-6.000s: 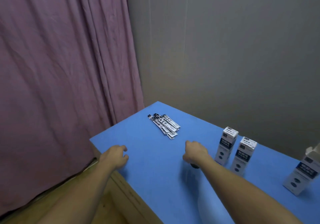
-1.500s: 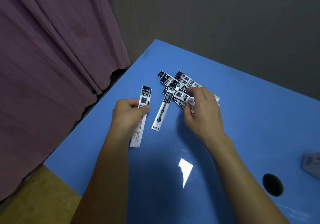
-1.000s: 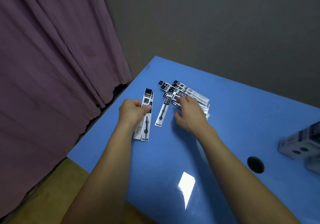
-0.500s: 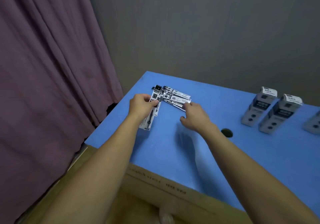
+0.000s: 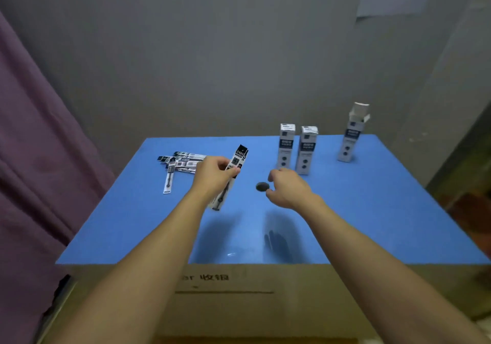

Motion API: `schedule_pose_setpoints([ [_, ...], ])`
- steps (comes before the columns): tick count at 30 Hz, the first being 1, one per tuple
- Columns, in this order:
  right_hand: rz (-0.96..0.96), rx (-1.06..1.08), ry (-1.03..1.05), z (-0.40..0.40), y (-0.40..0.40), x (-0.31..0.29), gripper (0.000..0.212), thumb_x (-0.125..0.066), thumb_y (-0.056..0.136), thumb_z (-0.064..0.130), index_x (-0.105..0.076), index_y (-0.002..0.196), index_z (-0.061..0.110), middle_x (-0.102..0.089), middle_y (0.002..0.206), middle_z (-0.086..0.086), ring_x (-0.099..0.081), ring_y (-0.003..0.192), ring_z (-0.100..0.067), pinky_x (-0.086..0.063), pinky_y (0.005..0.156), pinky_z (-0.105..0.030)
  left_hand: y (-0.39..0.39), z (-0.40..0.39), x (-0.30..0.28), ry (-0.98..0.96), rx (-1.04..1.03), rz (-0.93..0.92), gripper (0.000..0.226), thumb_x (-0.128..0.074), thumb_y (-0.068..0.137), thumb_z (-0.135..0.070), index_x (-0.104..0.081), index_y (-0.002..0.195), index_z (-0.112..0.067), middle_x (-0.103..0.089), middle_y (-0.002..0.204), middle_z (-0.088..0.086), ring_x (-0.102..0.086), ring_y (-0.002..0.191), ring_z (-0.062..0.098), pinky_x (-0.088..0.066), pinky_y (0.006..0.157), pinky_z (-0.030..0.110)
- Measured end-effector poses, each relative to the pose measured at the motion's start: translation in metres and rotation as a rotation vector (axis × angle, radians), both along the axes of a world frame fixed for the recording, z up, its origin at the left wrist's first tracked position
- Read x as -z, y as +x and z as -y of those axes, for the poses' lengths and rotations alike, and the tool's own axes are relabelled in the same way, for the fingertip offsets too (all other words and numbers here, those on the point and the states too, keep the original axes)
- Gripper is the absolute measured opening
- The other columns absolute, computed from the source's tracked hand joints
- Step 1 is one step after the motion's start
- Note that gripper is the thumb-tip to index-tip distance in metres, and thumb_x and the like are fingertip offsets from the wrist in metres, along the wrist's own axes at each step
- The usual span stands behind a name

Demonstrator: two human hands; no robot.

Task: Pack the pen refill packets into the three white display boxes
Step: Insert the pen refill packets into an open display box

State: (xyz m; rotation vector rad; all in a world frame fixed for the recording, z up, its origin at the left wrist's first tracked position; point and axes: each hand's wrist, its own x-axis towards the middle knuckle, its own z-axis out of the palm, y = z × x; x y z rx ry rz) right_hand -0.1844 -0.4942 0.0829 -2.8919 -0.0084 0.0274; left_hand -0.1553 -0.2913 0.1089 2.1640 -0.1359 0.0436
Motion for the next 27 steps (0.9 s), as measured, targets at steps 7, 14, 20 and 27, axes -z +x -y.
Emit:
schedule_pose_setpoints([
  [7, -0.026, 0.156, 0.001, 0.091, -0.038, 0.002, 0.041, -0.057, 0.092, 0.029, -0.055, 0.129, 0.012, -0.055, 0.127, -0.007, -0.053, 0.116, -0.028, -0.051, 0.092, -0.041, -0.008, 0.115, -0.009, -0.033, 0.195, -0.008, 0.005, -0.075, 0.086, -0.022, -0.076, 0.082, -0.02, -0.072, 0.077, -0.002, -0.071, 0.068, 0.016, -0.057, 0.06, 0.028],
  [14, -0.014, 0.255, 0.003, 0.193, -0.048, 0.008, 0.041, -0.058, 0.09, 0.027, -0.055, 0.129, 0.013, -0.054, 0.127, -0.006, -0.053, 0.116, -0.028, -0.05, 0.092, -0.04, -0.003, 0.22, -0.004, 0.018, 0.308, 0.013, 0.005, -0.074, 0.088, -0.024, -0.077, 0.088, -0.019, -0.074, 0.083, -0.007, -0.066, 0.08, 0.007, -0.046, 0.065, 0.021],
  [20, -0.029, 0.235, 0.018, 0.279, -0.013, 0.014, 0.038, -0.057, 0.09, 0.027, -0.056, 0.126, 0.014, -0.056, 0.125, -0.005, -0.054, 0.114, -0.026, -0.051, 0.089, -0.039, 0.019, 0.304, 0.003, 0.004, 0.283, 0.001, 0.007, -0.073, 0.089, -0.025, -0.076, 0.086, -0.019, -0.074, 0.081, -0.006, -0.066, 0.076, 0.01, -0.046, 0.064, 0.023],
  [27, -0.012, 0.189, 0.079, 0.355, 0.046, 0.022, 0.037, -0.06, 0.089, 0.03, -0.055, 0.122, 0.013, -0.057, 0.122, -0.006, -0.055, 0.114, -0.027, -0.052, 0.086, -0.039, 0.052, 0.37, 0.011, -0.063, 0.171, -0.04, 0.007, -0.075, 0.089, -0.023, -0.075, 0.087, -0.017, -0.075, 0.082, -0.003, -0.068, 0.078, 0.015, -0.05, 0.069, 0.028],
])
